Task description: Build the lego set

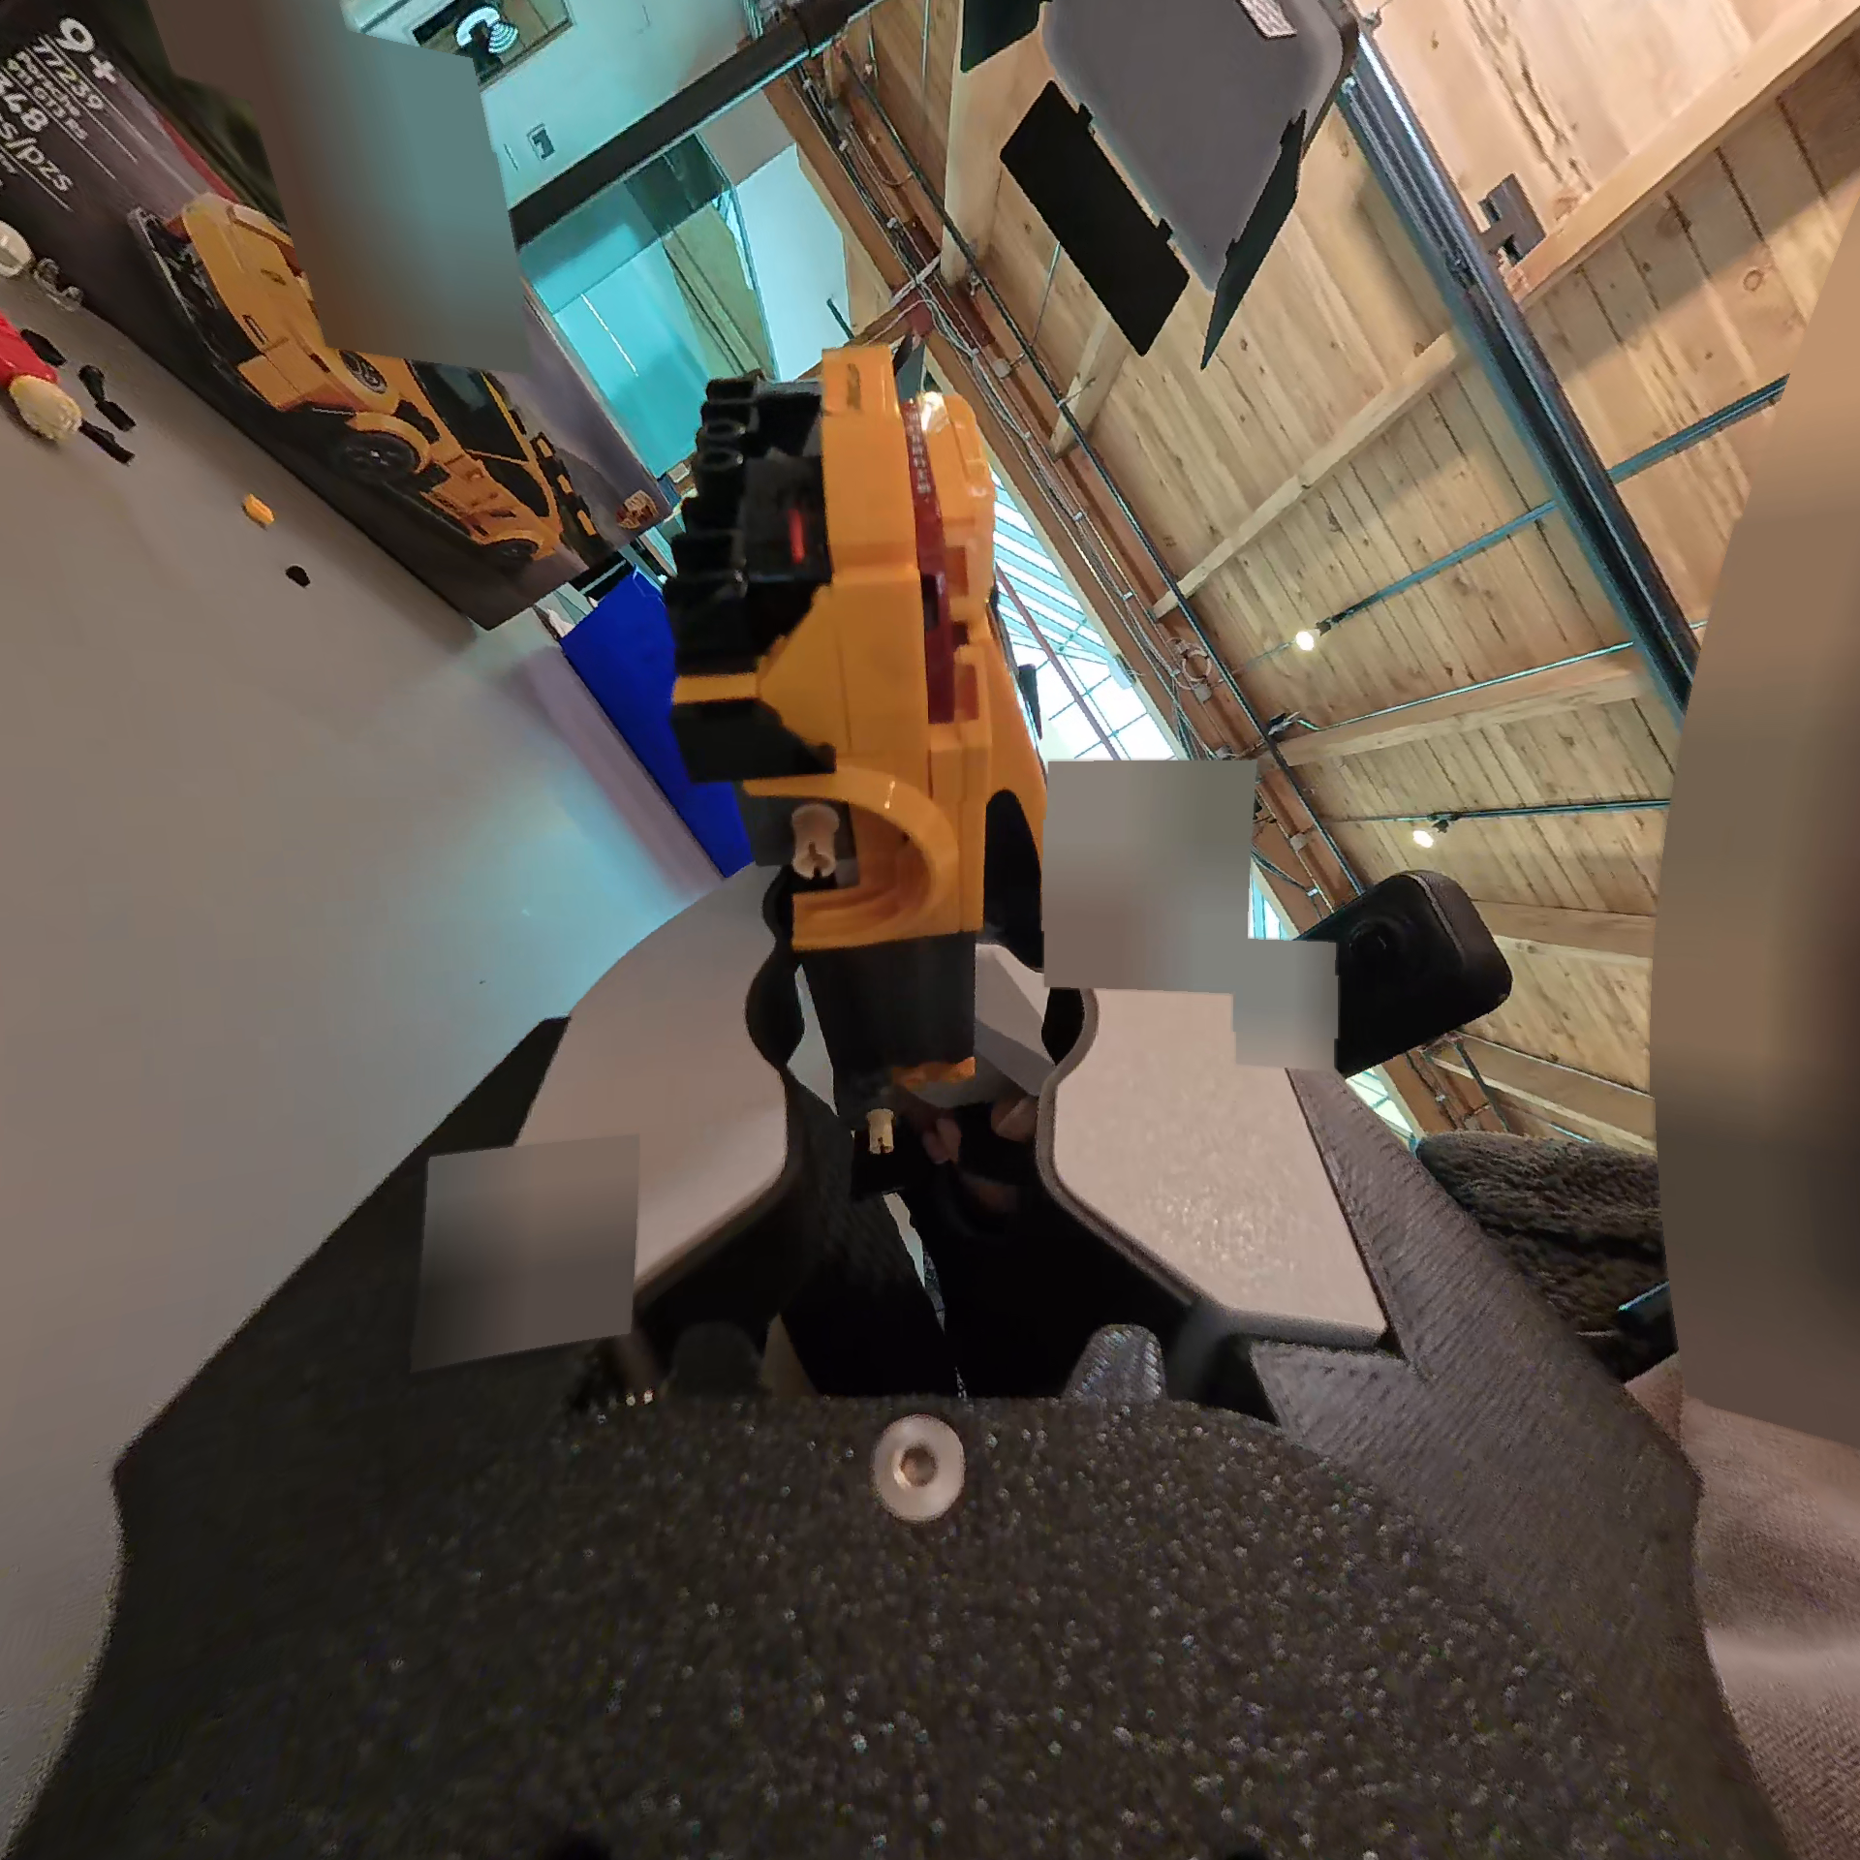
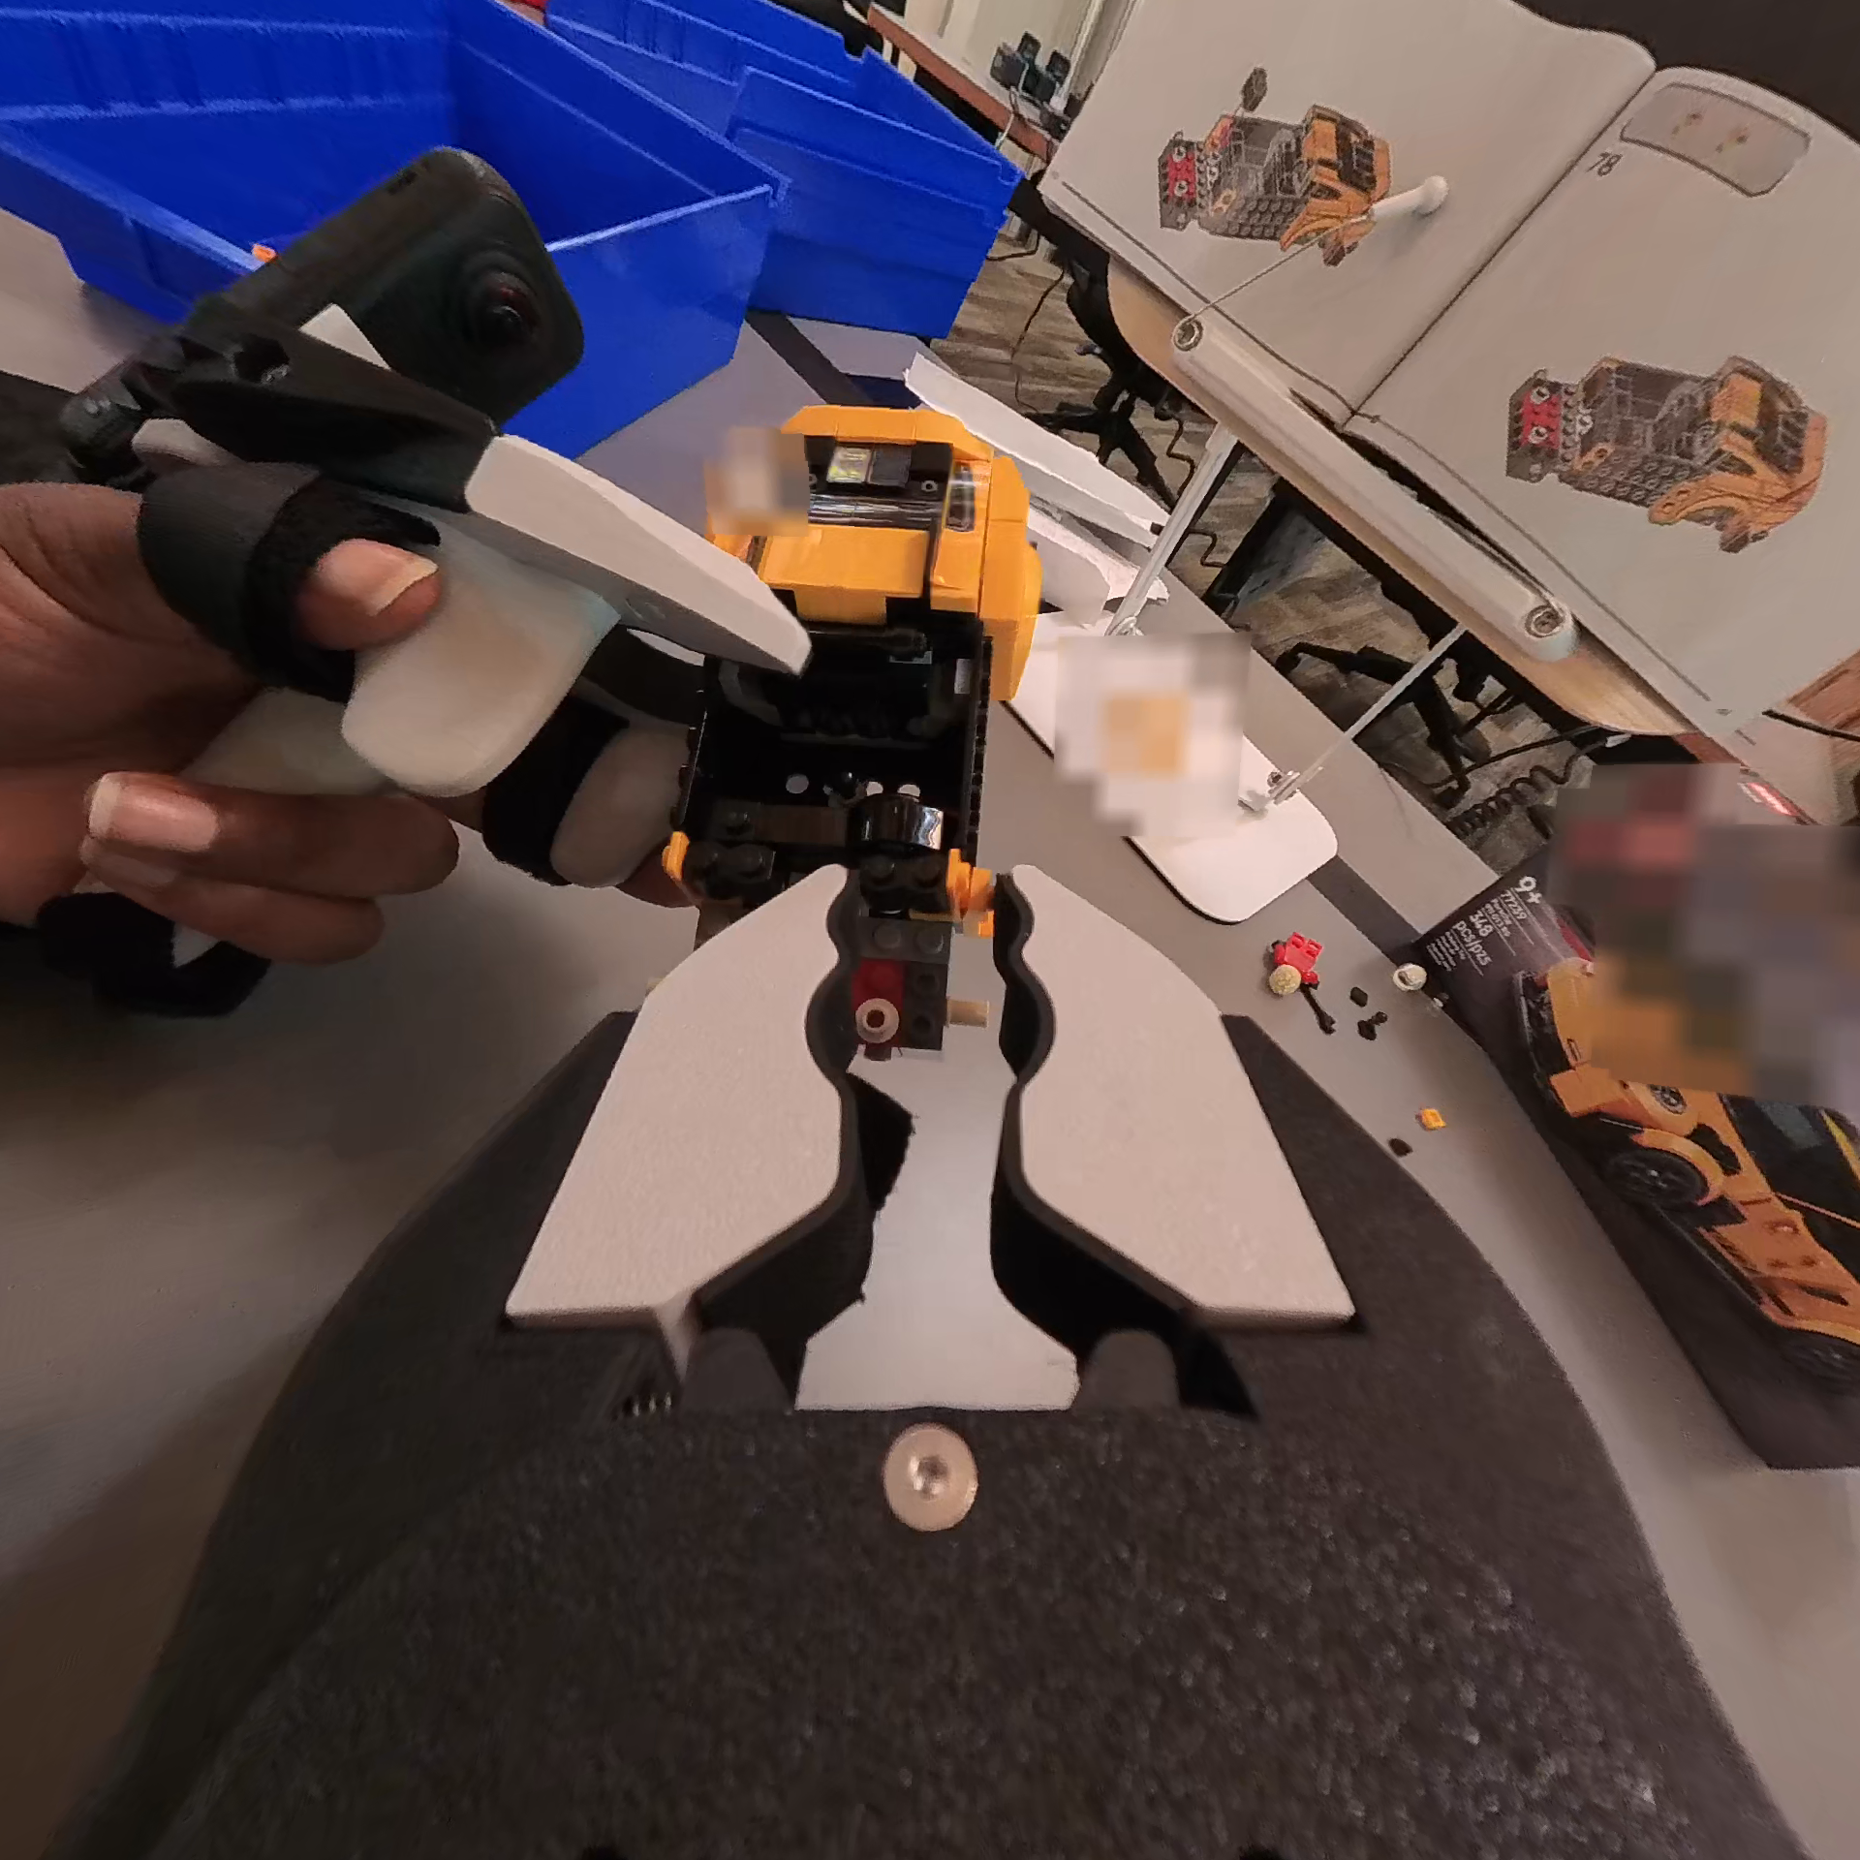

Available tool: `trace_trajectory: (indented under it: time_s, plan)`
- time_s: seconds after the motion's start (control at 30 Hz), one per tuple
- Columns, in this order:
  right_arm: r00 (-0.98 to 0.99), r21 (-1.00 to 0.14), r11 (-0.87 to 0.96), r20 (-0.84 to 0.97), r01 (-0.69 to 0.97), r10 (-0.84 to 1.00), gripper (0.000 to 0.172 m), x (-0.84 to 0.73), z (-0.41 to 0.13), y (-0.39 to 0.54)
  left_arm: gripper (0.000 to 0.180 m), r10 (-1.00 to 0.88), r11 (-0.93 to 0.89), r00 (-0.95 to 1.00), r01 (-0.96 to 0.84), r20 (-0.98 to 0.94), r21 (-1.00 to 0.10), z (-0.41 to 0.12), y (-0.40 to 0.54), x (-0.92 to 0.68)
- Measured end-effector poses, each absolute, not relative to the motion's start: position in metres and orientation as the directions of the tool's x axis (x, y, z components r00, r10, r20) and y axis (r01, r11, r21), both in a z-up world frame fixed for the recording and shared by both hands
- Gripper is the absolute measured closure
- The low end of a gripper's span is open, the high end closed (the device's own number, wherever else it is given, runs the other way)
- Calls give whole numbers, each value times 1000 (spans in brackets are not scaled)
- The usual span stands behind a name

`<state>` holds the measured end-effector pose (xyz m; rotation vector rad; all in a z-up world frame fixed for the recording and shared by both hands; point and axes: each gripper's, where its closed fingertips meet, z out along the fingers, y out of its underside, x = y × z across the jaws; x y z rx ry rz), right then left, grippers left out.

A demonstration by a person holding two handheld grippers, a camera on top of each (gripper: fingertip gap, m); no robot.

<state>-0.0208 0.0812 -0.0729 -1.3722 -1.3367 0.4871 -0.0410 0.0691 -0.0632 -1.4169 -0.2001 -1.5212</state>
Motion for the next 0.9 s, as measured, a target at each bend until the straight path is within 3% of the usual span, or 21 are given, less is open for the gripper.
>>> trace_trajectory:
  time_s: [0.57,0.7,0.9]
  plan:
    - [275,-854,276,422,441,864,148,-19,-73,78,135,-519,-528,147,720,842,-451,-64,68,-40]
    - [280,-866,238,384,440,880,148,-20,-74,80,134,-472,-565,77,738,878,-369,-66,70,-40]
    - [249,-853,192,346,485,905,146,-21,-77,82,134,-372,-626,-112,764,922,-159,-75,74,-43]
